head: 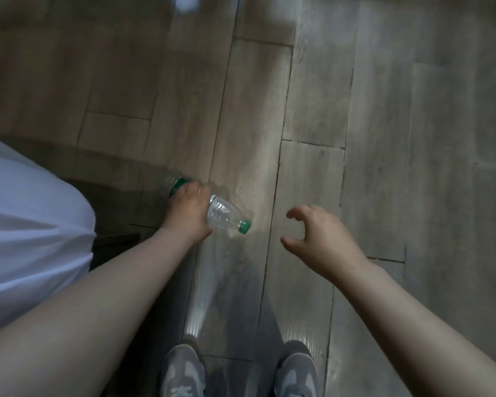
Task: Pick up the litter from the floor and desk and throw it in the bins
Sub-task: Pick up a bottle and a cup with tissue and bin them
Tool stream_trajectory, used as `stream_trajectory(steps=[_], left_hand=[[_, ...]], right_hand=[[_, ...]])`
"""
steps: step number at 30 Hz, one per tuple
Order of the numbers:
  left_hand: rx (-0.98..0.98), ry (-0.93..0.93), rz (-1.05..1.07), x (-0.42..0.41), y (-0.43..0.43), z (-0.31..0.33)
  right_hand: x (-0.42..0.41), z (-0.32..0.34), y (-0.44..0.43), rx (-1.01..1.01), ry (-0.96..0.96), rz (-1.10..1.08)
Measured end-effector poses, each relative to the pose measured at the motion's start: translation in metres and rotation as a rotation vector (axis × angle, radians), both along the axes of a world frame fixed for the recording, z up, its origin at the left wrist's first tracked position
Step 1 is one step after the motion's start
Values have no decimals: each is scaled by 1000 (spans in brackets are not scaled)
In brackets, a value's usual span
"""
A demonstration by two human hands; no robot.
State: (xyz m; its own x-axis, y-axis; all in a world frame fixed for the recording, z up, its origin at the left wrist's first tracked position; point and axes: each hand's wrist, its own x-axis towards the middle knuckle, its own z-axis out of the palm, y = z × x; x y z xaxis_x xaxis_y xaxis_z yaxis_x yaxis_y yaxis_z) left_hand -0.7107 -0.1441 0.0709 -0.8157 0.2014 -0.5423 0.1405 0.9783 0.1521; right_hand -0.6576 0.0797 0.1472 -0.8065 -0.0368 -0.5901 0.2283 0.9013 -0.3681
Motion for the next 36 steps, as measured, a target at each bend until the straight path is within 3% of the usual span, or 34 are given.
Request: stream_trajectory(steps=[14,20,25,36], left_hand=[[-204,-24,-159,-14,0,-67],[-147,-5,-82,-8,0,-61],[55,5,103,2,16,-19],[124,-143,291,22,51,165]], right_hand=[[-10,-58,11,-13,-6,-30],[-5,-51,11,-15,-13,-63],[4,-20,11,-14,-7,-83],[20,134,26,82,4,-114]])
